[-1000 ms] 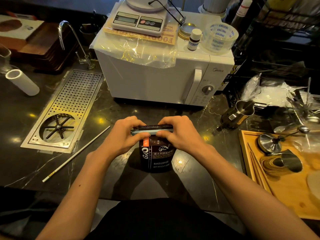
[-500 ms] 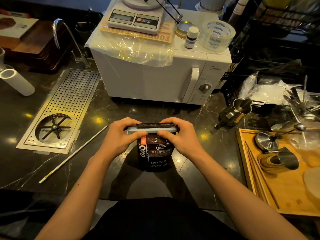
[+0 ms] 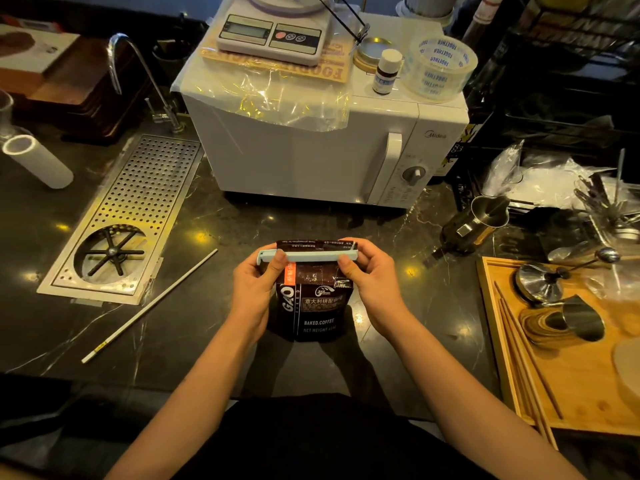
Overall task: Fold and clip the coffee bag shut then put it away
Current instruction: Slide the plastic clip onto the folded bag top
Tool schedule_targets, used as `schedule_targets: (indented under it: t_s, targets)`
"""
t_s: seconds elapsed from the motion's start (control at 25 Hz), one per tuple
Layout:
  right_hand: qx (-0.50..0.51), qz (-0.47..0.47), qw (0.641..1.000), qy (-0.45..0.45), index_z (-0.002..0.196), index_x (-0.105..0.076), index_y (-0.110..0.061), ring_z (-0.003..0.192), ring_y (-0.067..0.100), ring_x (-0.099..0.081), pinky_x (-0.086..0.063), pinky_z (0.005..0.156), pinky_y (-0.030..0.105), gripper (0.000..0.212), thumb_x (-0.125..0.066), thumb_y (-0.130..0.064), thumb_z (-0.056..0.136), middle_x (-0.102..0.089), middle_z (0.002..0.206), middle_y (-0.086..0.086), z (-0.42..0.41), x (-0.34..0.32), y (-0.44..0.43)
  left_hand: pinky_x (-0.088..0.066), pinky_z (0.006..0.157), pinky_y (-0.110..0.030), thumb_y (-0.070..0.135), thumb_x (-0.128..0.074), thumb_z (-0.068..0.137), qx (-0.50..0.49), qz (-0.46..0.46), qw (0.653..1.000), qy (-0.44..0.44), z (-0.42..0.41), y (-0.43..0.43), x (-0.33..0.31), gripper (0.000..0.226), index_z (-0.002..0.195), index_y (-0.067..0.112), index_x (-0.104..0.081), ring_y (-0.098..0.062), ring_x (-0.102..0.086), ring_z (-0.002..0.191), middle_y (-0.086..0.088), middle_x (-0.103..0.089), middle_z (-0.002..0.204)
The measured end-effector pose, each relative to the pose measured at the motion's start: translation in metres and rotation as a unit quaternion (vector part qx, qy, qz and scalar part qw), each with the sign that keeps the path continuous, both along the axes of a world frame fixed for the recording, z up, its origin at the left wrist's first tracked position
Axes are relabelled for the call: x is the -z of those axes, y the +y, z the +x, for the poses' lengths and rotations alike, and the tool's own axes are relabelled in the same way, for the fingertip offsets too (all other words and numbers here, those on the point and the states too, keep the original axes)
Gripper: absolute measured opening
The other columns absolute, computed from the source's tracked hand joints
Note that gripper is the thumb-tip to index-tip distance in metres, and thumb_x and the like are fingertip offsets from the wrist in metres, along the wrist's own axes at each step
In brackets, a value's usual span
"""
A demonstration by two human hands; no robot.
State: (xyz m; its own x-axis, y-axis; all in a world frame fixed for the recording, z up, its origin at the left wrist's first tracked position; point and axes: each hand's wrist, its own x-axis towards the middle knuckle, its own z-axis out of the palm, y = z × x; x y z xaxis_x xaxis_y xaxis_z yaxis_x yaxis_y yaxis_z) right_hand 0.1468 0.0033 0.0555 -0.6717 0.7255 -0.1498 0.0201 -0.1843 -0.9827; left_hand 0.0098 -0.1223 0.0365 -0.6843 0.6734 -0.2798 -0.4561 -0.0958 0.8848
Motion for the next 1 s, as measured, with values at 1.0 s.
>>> schedule_targets:
  t_s: [1.0]
  targets:
    - [0.022,-0.036,0.999,0.033,0.111,-0.064,-0.018,0.095,0.013,-0.073,-0.057,0.075,0.022,0.022,-0.049,-0.008,0.101,-0.078,0.098,-0.005,0.001,0.002,-0.009,-0.056,0.091,-0.038,0.045,-0.050,0.088,0.028,-0.033,0.999,0.000,0.005,-0.007,0.000,0.046,0.113,0.010,-0.065,-0.033,-0.067,0.108,-0.017,-0.072,0.111]
